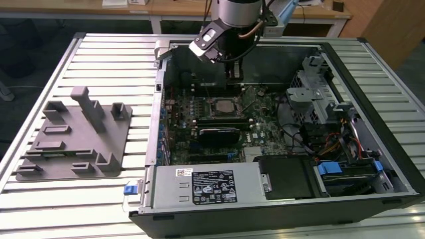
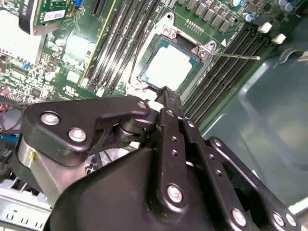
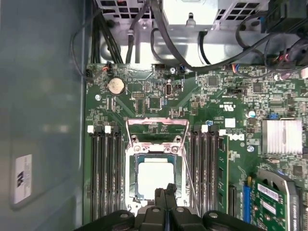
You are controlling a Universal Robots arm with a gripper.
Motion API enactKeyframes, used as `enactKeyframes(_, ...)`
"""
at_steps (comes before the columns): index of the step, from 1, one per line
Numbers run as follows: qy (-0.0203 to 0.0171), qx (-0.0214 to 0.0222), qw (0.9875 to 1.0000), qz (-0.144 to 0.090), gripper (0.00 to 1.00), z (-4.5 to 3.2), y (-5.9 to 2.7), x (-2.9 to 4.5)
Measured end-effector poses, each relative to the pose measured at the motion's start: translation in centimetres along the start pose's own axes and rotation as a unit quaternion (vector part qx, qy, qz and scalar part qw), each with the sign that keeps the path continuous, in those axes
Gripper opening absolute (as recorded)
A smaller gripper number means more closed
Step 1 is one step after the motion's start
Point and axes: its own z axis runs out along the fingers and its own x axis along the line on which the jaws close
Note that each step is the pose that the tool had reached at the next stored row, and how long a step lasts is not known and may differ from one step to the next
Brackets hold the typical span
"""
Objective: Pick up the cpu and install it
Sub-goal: 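Place the cpu into insertion slot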
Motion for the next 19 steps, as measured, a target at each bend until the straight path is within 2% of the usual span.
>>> enactKeyframes(3, 0.0000, 0.0000, 1.0000, 0.000, 0.11, -0.66, 0.02, 0.00)
enactKeyframes(9, -0.0002, 0.0000, 1.0000, 0.000, 0.11, -0.69, 0.19, 0.00)
enactKeyframes(13, -0.0001, 0.0000, 1.0000, 0.000, 0.11, -0.65, 1.53, 0.01)
enactKeyframes(16, -0.0001, 0.0000, 1.0000, 0.000, 0.11, -0.61, 2.96, 0.01)
enactKeyframes(19, -0.0001, 0.0000, 1.0000, 0.000, 0.11, -0.59, 3.85, 0.02)
